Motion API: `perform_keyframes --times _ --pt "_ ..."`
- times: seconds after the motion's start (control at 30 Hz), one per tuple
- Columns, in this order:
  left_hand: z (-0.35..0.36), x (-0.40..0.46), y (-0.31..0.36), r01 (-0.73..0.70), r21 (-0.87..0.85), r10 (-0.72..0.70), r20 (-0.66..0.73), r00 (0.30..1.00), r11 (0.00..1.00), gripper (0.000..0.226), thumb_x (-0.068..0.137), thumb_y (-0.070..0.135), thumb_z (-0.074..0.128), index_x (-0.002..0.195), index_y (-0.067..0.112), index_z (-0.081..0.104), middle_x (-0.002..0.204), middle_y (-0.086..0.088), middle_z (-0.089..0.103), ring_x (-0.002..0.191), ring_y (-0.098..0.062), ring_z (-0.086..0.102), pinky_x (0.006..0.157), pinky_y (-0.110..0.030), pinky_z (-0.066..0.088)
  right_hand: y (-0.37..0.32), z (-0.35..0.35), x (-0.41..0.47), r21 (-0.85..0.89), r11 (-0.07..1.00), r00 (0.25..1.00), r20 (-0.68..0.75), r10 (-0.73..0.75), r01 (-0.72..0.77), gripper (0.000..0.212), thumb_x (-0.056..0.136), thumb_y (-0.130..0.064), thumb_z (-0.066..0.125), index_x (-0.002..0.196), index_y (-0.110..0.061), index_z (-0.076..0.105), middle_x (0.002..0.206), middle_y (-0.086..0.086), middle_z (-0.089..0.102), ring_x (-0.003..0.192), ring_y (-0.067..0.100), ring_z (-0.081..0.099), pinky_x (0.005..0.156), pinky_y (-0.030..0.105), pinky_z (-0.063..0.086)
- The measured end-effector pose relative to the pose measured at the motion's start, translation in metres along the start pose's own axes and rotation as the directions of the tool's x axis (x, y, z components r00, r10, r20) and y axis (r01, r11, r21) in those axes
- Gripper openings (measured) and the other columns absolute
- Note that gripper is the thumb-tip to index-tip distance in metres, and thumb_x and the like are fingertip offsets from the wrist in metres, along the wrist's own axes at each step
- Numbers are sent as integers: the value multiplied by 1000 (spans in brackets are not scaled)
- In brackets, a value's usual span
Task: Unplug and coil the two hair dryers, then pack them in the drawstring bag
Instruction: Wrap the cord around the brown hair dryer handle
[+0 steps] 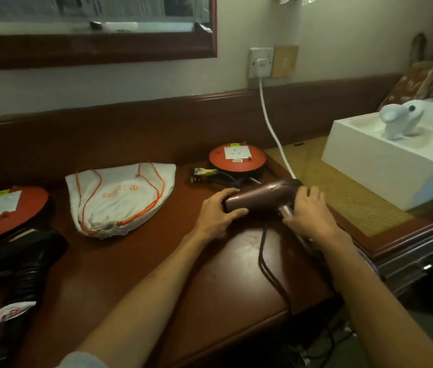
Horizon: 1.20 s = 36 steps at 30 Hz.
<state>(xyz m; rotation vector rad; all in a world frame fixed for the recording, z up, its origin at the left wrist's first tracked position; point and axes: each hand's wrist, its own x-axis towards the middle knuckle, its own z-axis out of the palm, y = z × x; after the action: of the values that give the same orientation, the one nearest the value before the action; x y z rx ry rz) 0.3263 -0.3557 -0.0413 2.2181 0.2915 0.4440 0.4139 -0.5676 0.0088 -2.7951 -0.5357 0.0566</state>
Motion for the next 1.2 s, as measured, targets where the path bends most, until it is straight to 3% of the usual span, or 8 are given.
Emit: perform_keyframes --times 0.17,0.4,0.63,0.7,0.77,0.87,1.07,1.2 --pt "5 -16 -5 -10 16 10 -46 999 1000 59 86 38 80 138 28 55 134 0 60 113 -10 56 90 -20 48 26 6 -18 -88 995 955 296 -12 39 72 87 -51 69 142 -15 41 138 8 57 124 28 57 105 51 46" --pt "-13 -25 20 106 220 -117 39 992 970 67 84 45 79 139 34 41 137 -2 55 124 -24 54 108 -47 47 31 -17 -34 81 971 963 134 -233 224 37 92 -28 66 126 -23 53 119 3 57 98 15 56 88 35 50" --pt "-68 -38 79 -407 502 310 270 912 763 92 79 56 78 155 41 27 170 3 11 157 -19 2 123 -44 2 -34 -82 -49 53 877 856 196 -478 477 40 75 -35 86 102 -31 57 103 -10 58 93 10 58 78 31 53" --pt "-74 -42 76 -453 500 311 344 886 738 75 83 56 74 149 35 43 166 4 28 157 -16 11 124 -47 -5 -63 -94 -59 -46 806 793 217 -569 591 42 73 -39 87 100 -31 56 93 -14 57 85 8 58 72 31 54" --pt "-80 -53 66 -436 430 319 318 893 791 50 87 54 71 129 28 61 128 10 65 134 -11 50 127 -53 -1 -87 -101 -64 -228 723 758 194 -622 652 46 71 -50 84 98 -29 54 84 -13 54 77 11 56 70 35 55" --pt "-87 -74 45 -325 331 272 196 942 886 29 92 52 69 107 28 60 84 23 59 85 12 54 126 -49 13 -110 -114 -61 -353 672 740 96 -666 651 56 67 -66 79 100 -30 53 89 -9 58 81 17 59 68 36 54" --pt "-95 -118 20 -111 130 114 -15 993 985 23 89 51 73 90 39 53 83 16 54 78 1 56 67 -11 40 -99 -119 -45 159 784 799 -95 -593 600 34 81 -37 82 105 -20 64 94 7 70 84 23 67 75 45 59" --pt "-103 -122 14 -59 -5 58 -87 995 998 42 79 57 77 110 37 56 102 10 70 92 2 68 75 -16 54 -86 -62 -56 369 724 812 -295 -503 583 14 93 -30 70 91 -17 73 81 6 73 72 19 68 65 40 58"
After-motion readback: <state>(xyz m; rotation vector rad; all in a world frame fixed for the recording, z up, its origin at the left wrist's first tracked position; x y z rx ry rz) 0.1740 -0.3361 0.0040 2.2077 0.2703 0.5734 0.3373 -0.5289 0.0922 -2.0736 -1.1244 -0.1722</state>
